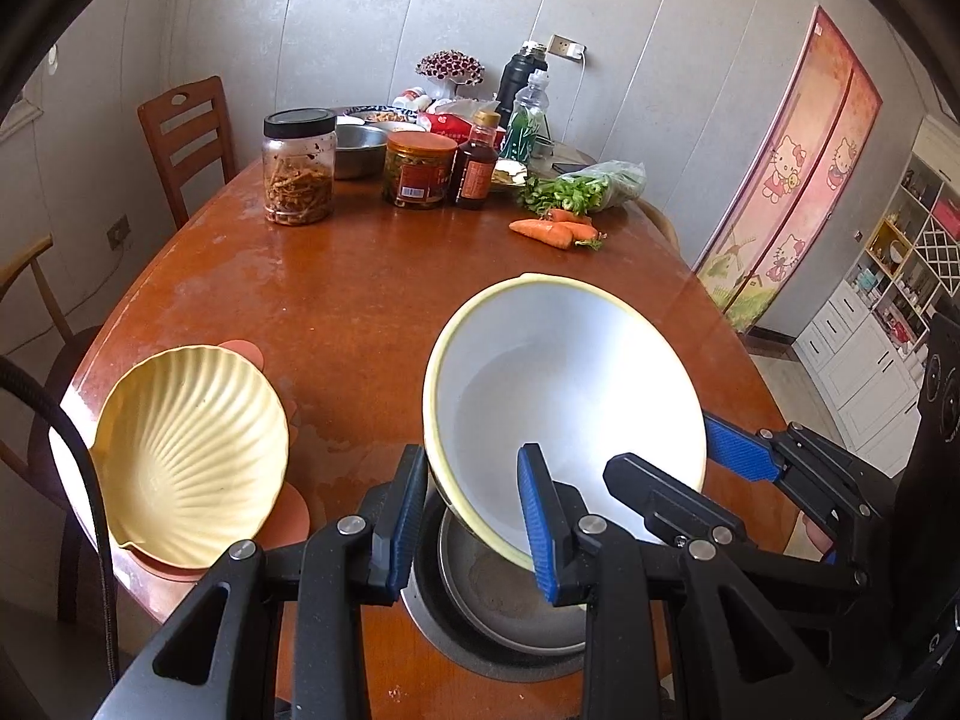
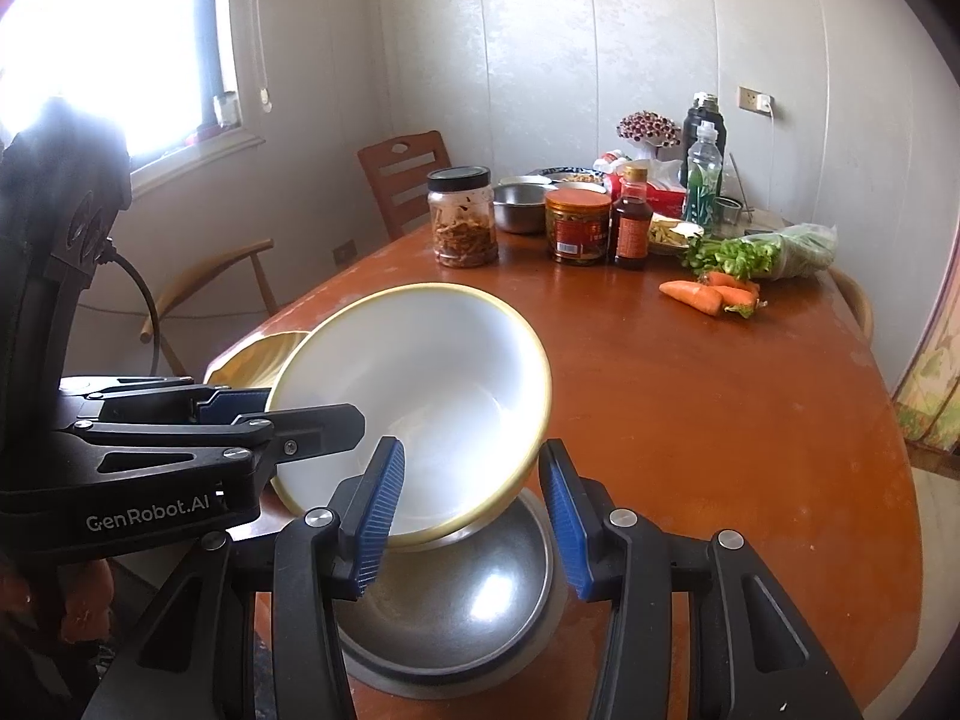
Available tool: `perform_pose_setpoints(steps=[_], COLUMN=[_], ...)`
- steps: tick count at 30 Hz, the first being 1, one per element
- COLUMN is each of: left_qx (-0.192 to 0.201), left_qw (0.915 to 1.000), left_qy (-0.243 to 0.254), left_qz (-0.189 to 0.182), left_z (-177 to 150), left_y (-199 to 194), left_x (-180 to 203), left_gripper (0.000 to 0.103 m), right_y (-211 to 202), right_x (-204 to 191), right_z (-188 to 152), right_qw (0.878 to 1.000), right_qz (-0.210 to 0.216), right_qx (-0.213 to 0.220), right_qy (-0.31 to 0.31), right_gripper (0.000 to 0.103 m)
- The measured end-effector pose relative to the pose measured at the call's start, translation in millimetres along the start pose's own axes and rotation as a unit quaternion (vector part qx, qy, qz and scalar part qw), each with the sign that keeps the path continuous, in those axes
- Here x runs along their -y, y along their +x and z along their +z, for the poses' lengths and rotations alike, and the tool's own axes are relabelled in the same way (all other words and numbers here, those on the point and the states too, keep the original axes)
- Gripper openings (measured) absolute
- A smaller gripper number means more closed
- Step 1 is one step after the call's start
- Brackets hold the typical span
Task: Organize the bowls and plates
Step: 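Lift the yellow handled bowl with the left gripper and carry it over the steel basin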
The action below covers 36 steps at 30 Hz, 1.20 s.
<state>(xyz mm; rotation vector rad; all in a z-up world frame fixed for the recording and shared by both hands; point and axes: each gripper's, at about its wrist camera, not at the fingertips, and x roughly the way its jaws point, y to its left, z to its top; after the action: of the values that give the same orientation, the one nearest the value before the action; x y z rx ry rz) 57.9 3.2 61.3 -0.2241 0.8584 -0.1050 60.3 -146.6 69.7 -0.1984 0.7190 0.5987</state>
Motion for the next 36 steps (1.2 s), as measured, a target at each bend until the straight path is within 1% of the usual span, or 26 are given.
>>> perform_pose_setpoints(steps=[13, 19, 30, 36], left_qx=[0.005, 0.010, 0.008, -0.001], left_qw=[1.0000, 0.9999, 0.9997, 0.9997], left_qy=[0.006, 0.006, 0.008, 0.008], left_qz=[0.005, 0.013, 0.021, 0.021], left_z=[-9.4, -15.6, -26.0, -32.3], left_y=[-3.8, -1.8, 10.5, 22.2], left_x=[7.0, 12.5, 15.9, 13.0], left_gripper=[0.031, 0.030, 0.030, 0.030], right_y=[-3.7, -3.4, 5.6, 14.6], right_x=[3.7, 7.3, 9.5, 10.1], right_z=[-8.8, -13.6, -24.2, -31.2], right_qw=[1.000, 1.000, 1.000, 0.999], right_qz=[0.001, 0.005, 0.009, 0.007], right_qx=[-0.001, -0.001, -0.014, -0.025], right_qy=[-0.001, -0.009, -0.019, -0.024], right_gripper=[0.049, 0.049, 0.049, 0.049])
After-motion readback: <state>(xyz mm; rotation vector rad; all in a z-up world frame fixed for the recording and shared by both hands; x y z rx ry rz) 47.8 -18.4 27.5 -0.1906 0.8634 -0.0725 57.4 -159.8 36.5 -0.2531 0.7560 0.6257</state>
